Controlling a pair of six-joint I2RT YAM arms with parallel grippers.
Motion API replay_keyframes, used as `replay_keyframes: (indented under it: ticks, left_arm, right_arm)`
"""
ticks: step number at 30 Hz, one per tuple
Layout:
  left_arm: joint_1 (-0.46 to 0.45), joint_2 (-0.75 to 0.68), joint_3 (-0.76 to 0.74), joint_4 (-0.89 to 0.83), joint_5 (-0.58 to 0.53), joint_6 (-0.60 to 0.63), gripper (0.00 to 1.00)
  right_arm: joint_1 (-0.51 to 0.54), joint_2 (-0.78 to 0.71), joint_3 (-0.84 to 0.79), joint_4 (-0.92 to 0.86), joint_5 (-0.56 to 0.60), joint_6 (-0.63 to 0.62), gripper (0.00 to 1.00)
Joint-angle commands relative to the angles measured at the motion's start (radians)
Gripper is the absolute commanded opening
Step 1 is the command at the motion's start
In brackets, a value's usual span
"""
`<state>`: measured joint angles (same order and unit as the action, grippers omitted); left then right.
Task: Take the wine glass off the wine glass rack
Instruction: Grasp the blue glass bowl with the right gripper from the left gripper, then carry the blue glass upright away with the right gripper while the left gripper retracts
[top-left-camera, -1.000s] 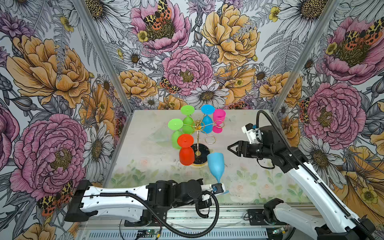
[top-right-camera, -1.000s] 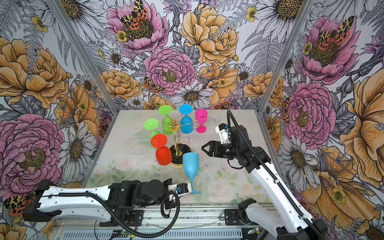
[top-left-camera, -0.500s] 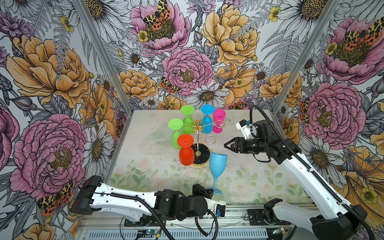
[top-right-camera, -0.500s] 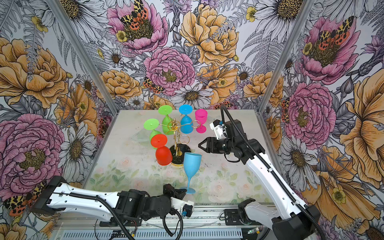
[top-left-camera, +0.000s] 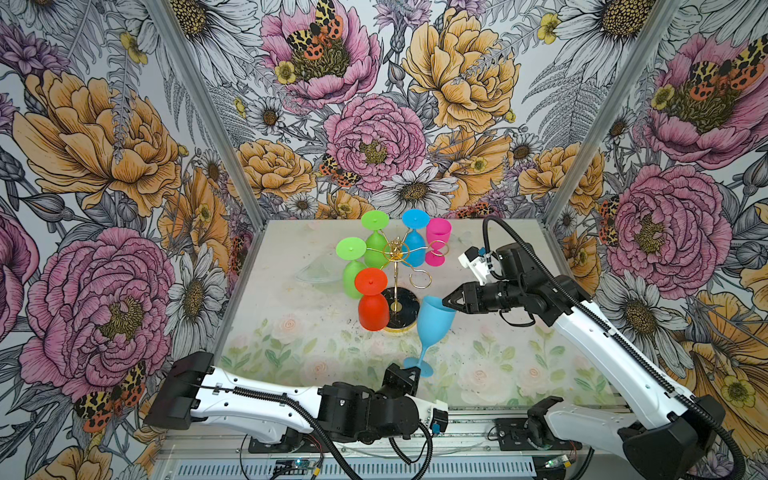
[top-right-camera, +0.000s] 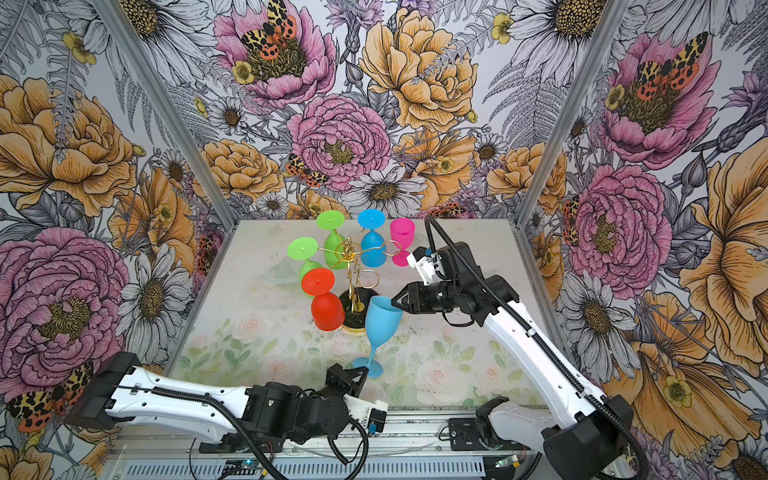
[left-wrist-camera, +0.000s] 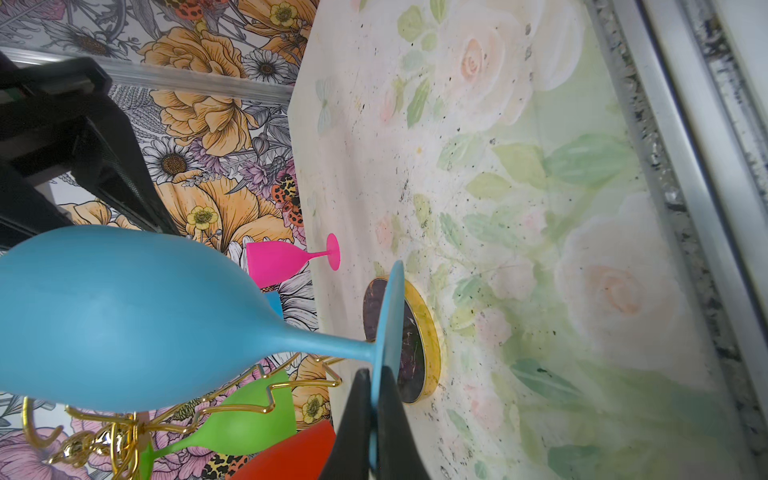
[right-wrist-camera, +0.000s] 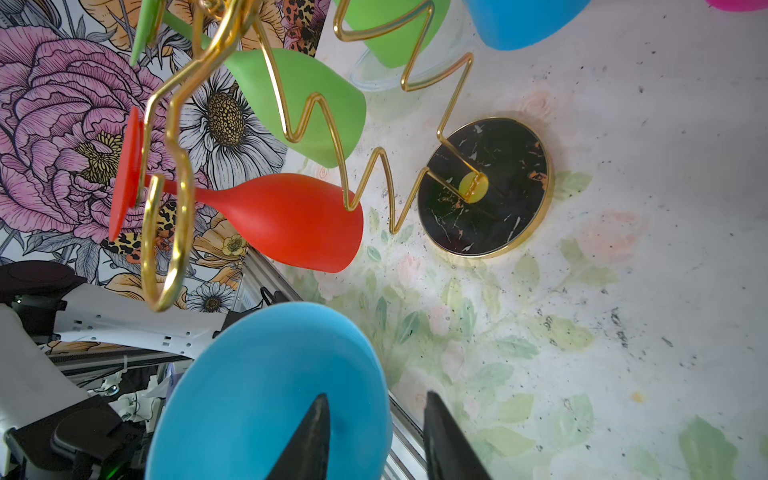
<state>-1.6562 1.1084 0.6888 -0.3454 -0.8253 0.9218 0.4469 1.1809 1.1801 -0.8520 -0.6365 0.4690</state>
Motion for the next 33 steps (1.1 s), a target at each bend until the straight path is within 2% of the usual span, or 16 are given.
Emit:
replay_keyframes:
  ticks: [1,6,13,18,22,28,33]
  left_arm:
    - [-0.004,0.0,-0.024,0.115,-0.091,0.103,0.0]
    - [-0.004,0.009,-0.046,0.152,-0.136,0.171,0.0]
    - [-0.001,0.004,-0.067,0.171,-0.161,0.195,0.0]
    - [-0.001,-0.001,-0.08,0.172,-0.161,0.189,0.1]
    - [-0.001,0.001,-0.087,0.169,-0.152,0.163,0.21]
    - [-0.005,-0.003,-0.094,0.161,-0.14,0.089,0.47]
    - [-0.011,-0.051,-0.079,0.146,-0.115,-0.031,0.67]
  right_arm:
    - [0.01,0.014,0.004,-0.01,-0.02,-0.028,0.35]
    - [0.011,0.015,0.003,-0.013,-0.018,-0.038,0.22]
    - [0.011,0.013,0.0,-0.026,-0.017,-0.058,0.08]
    - [0.011,0.008,-0.002,-0.032,-0.006,-0.068,0.0]
    - [0.008,-0.001,-0.002,-0.037,0.019,-0.076,0.0]
    - [-0.01,-0.019,-0.008,-0.044,0.059,-0.086,0.0]
    - [-0.029,-0.047,-0.008,-0.055,0.13,-0.097,0.0]
